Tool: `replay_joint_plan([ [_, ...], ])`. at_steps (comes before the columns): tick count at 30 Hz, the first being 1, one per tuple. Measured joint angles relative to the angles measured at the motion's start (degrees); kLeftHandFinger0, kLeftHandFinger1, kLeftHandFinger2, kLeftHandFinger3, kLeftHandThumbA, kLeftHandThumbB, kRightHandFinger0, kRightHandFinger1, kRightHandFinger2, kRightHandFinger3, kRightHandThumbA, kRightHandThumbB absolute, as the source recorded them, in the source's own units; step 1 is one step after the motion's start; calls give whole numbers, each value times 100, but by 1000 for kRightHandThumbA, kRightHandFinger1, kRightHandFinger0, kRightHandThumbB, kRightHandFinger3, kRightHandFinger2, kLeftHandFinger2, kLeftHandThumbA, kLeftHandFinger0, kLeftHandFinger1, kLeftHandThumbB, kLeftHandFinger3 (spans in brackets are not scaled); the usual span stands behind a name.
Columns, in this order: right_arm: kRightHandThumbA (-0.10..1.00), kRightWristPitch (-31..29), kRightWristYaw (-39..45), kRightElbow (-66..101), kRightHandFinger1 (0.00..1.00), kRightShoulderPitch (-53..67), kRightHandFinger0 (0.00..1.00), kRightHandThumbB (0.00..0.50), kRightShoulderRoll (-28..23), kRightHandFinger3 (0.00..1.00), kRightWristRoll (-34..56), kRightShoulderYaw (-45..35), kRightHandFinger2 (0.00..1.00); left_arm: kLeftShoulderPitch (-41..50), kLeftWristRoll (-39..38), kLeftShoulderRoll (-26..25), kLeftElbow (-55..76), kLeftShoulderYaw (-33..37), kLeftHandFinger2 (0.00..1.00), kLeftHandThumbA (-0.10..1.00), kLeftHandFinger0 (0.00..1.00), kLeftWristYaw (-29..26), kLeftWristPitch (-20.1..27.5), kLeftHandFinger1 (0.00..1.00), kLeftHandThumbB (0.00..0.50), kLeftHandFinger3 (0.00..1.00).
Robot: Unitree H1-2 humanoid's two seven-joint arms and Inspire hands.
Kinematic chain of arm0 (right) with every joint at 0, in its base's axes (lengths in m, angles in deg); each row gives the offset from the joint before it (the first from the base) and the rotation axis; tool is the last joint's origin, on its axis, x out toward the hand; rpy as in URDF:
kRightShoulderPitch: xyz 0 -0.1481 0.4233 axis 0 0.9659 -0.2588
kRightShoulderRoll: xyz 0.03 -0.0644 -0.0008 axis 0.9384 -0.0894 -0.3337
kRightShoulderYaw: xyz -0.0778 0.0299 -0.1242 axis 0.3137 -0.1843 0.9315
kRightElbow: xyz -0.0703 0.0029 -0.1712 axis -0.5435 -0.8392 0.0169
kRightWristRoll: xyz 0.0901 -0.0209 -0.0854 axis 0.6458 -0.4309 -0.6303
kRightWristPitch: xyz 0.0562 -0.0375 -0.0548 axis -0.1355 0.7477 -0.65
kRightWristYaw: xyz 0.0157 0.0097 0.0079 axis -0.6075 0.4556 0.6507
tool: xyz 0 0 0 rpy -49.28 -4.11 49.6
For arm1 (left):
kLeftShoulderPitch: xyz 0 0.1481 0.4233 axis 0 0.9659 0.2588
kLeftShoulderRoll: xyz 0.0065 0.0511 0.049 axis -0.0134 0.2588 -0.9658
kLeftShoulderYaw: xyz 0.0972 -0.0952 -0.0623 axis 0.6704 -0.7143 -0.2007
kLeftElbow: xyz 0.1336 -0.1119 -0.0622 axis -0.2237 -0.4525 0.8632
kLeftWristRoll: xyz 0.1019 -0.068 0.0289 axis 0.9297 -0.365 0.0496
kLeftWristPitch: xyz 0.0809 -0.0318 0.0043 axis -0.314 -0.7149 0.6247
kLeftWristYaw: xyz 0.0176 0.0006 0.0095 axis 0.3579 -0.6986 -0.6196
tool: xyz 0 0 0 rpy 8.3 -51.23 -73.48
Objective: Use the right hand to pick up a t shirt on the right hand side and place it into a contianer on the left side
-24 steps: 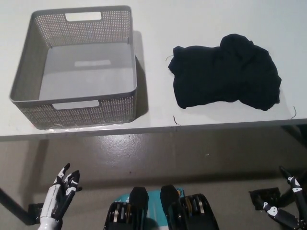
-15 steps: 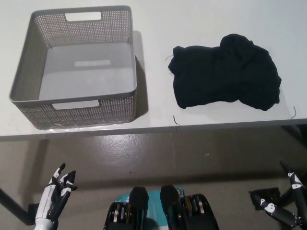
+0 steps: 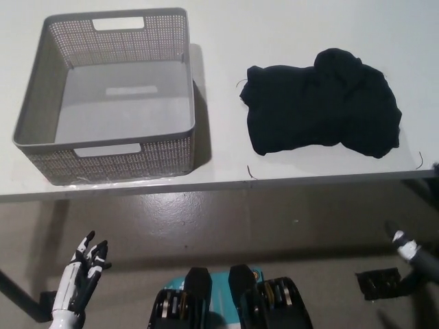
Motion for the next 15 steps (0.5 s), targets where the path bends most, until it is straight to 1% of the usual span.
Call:
replay_joint_plan([
  [1, 749, 58, 7, 42, 1000, -155, 1000, 492, -45, 1000, -85, -26, 1000, -1, -25, 4, -1, -12, 874, 678, 855, 12, 3, 905, 414, 1000],
  [2, 719, 116, 15, 55, 1000, -316, 1000, 500, -71, 1000, -153, -36, 1000, -1, -49, 4, -2, -18, 870, 689, 842, 24, 3, 898, 428, 1000],
  [4, 729, 244, 64, 93, 1000, -607, 1000, 500, -88, 1000, -273, -37, 1000, -5, -76, 8, 0, -23, 874, 705, 843, 33, 3, 898, 440, 1000],
  [5, 751, 320, 96, 103, 1000, -754, 1000, 500, -89, 1000, -336, -34, 1000, -5, -83, 11, 0, -23, 870, 702, 857, 34, 3, 905, 444, 1000],
  [8, 754, 578, 237, 84, 1000, -1196, 1000, 500, -91, 1000, -530, 17, 1000, -6, -102, 13, 0, -22, 868, 698, 853, 44, 3, 902, 446, 1000],
  [9, 724, 648, 276, 46, 1000, -1358, 1000, 497, -96, 1000, -573, 36, 1000, -10, -105, 12, 0, -22, 869, 701, 846, 45, 3, 900, 433, 1000],
  [10, 635, 729, 317, -14, 1000, -1515, 1000, 500, -106, 1000, -632, 56, 1000, -16, -105, 12, 0, -22, 874, 703, 834, 45, 3, 900, 437, 1000],
  [12, 606, 896, 383, -192, 1000, -1796, 1000, 500, -118, 1000, -698, 86, 1000, -28, -104, 7, -4, -22, 875, 694, 825, 44, 7, 895, 429, 1000],
  [13, 604, 957, 413, -261, 1000, -1889, 1000, 500, -125, 1000, -723, 92, 1000, -37, -104, 8, -6, -21, 876, 696, 822, 45, 13, 897, 428, 1000],
  [14, 678, 1027, 435, -351, 1000, -1992, 1000, 500, -134, 1000, -752, 106, 1000, -45, -104, 7, -12, -21, 875, 703, 819, 45, 24, 897, 431, 1000],
  [15, 707, 1090, 461, -463, 1000, -2093, 1000, 500, -146, 1000, -772, 121, 1000, -57, -103, 6, -25, -21, 874, 705, 816, 45, 34, 897, 431, 1000],
])
